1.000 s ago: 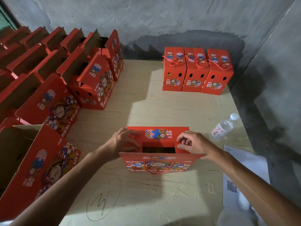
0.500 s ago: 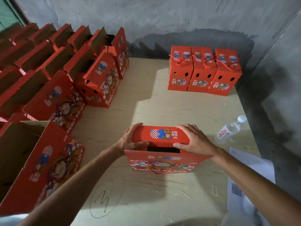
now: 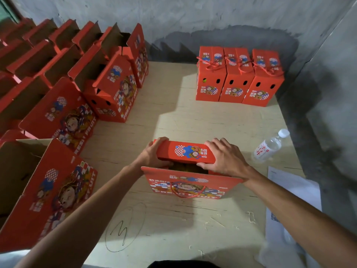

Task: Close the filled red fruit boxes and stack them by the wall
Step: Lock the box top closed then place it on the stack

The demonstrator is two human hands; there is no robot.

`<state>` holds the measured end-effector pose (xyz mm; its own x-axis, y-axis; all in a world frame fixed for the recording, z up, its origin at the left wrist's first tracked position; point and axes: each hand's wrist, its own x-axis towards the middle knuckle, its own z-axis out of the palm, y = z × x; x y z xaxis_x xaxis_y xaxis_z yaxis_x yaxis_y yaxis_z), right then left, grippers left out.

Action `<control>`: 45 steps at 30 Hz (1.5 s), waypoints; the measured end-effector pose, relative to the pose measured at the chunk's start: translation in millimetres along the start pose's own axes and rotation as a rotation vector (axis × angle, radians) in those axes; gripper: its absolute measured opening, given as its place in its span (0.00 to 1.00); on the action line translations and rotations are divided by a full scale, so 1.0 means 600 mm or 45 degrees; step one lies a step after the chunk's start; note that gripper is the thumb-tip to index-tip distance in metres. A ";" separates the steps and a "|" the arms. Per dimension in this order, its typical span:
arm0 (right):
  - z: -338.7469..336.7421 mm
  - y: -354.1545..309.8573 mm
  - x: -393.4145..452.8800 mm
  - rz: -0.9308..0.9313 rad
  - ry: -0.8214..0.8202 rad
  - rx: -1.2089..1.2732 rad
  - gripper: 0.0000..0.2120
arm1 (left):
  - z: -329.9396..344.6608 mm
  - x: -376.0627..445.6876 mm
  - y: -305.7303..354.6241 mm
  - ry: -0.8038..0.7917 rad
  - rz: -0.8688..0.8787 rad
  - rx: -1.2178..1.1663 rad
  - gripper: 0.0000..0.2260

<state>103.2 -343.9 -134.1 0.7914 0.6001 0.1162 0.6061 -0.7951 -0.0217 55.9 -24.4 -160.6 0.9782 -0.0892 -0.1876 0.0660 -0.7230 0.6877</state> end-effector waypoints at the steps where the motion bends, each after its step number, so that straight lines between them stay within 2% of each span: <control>1: 0.000 0.002 -0.002 0.012 -0.008 0.050 0.44 | 0.002 -0.002 -0.002 0.008 0.010 -0.017 0.45; 4: 0.005 0.008 -0.014 0.095 -0.068 0.335 0.44 | 0.003 -0.011 -0.009 -0.002 0.036 -0.077 0.50; 6: 0.014 0.011 -0.027 0.165 -0.009 0.557 0.42 | 0.002 -0.017 -0.011 0.004 0.040 -0.081 0.52; 8: 0.022 0.008 -0.034 0.198 0.094 0.645 0.40 | 0.001 -0.023 -0.009 0.009 0.042 -0.080 0.52; 11: 0.028 0.000 -0.029 0.203 0.102 0.556 0.40 | -0.005 -0.019 0.000 0.000 0.037 0.008 0.51; 14: 0.030 0.001 -0.026 0.178 0.030 0.446 0.45 | -0.012 -0.007 0.014 -0.011 -0.017 0.140 0.47; 17: 0.032 0.001 -0.026 0.132 -0.024 0.290 0.48 | -0.007 -0.007 0.012 -0.036 -0.017 0.094 0.45; 20: 0.024 0.000 -0.019 0.096 -0.038 0.113 0.47 | -0.010 -0.003 0.010 -0.080 0.003 0.040 0.47; 23: 0.013 0.003 -0.011 0.014 -0.065 -0.088 0.46 | -0.014 0.000 0.015 -0.114 -0.072 0.010 0.52; 26: 0.008 0.002 -0.012 0.003 -0.054 -0.086 0.45 | -0.011 -0.007 0.012 -0.099 -0.043 0.025 0.53; 31: 0.003 0.000 -0.017 0.033 0.019 0.190 0.45 | -0.005 -0.025 0.021 0.045 0.023 -0.061 0.52; 32: 0.003 0.000 -0.021 0.025 0.117 0.217 0.44 | -0.004 -0.028 0.021 0.099 0.069 -0.070 0.51; 34: 0.004 0.002 -0.035 0.037 0.422 0.224 0.35 | -0.005 -0.034 0.022 0.215 0.228 -0.031 0.48; 36: 0.010 0.006 -0.054 0.012 0.644 0.292 0.26 | -0.014 -0.036 0.026 0.313 0.408 0.135 0.42; 38: 0.012 0.006 -0.070 -0.066 0.616 0.396 0.26 | -0.024 -0.040 0.034 0.371 0.507 0.356 0.35; 41: 0.005 0.009 -0.073 -0.148 0.476 0.441 0.24 | -0.033 -0.044 0.041 0.388 0.645 0.463 0.28; 45: -0.025 0.018 -0.073 -0.169 0.197 0.531 0.18 | -0.048 -0.044 0.047 0.102 0.746 0.378 0.15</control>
<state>73.9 -380.4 -124.4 0.7028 0.6489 0.2914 0.7067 -0.5901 -0.3904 37.8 -22.5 -116.0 0.8481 -0.4824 0.2190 -0.5274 -0.7296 0.4354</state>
